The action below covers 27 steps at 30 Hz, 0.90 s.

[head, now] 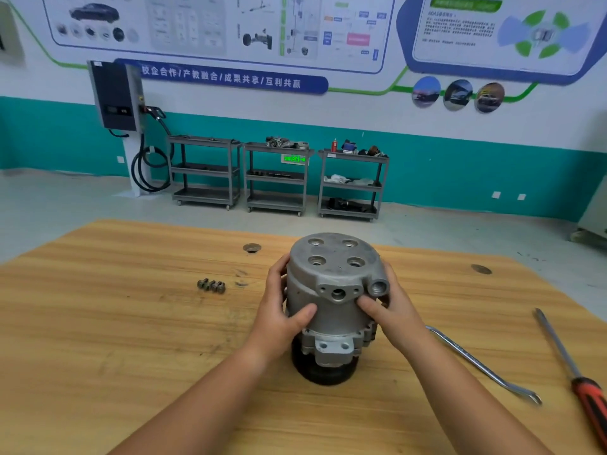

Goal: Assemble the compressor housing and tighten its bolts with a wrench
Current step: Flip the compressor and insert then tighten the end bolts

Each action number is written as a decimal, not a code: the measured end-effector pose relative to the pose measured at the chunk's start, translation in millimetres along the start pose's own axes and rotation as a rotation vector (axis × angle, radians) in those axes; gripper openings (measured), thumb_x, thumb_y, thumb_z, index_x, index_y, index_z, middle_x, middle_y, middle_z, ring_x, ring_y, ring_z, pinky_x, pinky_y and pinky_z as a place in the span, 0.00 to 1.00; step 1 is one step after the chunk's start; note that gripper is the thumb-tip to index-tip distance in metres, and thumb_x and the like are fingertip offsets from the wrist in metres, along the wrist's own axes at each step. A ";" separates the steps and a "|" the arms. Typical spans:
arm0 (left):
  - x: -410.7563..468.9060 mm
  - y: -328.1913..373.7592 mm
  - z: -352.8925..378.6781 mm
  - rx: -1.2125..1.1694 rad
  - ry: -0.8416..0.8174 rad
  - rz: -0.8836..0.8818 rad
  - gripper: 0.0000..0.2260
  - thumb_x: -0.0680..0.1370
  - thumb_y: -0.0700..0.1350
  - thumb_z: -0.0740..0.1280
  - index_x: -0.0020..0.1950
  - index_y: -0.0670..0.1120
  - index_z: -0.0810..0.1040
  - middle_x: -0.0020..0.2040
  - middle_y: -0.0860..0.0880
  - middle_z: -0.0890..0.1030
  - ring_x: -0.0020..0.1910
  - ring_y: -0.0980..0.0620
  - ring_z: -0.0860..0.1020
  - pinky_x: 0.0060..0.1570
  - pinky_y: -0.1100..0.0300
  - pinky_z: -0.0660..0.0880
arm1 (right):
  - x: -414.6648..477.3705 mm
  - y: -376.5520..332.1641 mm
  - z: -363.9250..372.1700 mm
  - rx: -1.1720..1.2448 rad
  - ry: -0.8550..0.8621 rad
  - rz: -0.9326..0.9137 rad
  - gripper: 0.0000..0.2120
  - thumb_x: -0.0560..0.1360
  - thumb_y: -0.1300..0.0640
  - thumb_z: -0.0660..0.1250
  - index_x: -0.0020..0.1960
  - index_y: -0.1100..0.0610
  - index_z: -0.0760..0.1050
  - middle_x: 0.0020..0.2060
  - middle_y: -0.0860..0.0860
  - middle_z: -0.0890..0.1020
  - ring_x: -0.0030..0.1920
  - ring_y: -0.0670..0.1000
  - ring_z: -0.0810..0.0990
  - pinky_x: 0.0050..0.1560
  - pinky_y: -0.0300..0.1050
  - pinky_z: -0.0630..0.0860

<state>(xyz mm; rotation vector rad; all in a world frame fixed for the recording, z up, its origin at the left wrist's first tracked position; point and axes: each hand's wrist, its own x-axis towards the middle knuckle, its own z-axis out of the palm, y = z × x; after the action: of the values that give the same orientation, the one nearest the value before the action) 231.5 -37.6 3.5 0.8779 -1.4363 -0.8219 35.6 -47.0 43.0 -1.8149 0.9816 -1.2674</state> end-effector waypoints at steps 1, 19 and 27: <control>-1.1 0.8 -1.9 0.009 -0.009 0.001 0.39 0.64 0.59 0.71 0.71 0.57 0.59 0.66 0.55 0.71 0.65 0.58 0.72 0.56 0.63 0.75 | -2.1 -0.9 -1.0 0.000 0.007 -0.001 0.44 0.58 0.34 0.73 0.69 0.43 0.60 0.64 0.42 0.72 0.58 0.34 0.73 0.49 0.28 0.72; -26.3 12.3 -25.3 0.048 -0.111 -0.035 0.27 0.68 0.57 0.70 0.65 0.70 0.66 0.69 0.66 0.69 0.70 0.65 0.65 0.69 0.60 0.63 | -74.9 -20.6 41.8 0.090 0.516 -0.045 0.25 0.73 0.46 0.67 0.66 0.38 0.60 0.69 0.40 0.66 0.69 0.38 0.63 0.72 0.55 0.59; 10.3 -23.7 -140.4 0.749 0.209 -0.088 0.16 0.72 0.33 0.70 0.55 0.50 0.79 0.54 0.50 0.74 0.57 0.49 0.74 0.54 0.65 0.69 | -58.8 -57.5 149.2 -0.144 0.037 -0.557 0.04 0.75 0.53 0.66 0.48 0.45 0.73 0.45 0.39 0.76 0.45 0.39 0.76 0.44 0.35 0.72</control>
<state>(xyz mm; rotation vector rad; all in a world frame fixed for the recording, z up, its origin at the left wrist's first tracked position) 372.7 -56.2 -5.9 1.5466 -1.5362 -0.2181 175.1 49.6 27.5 -2.2827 0.6110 -1.5895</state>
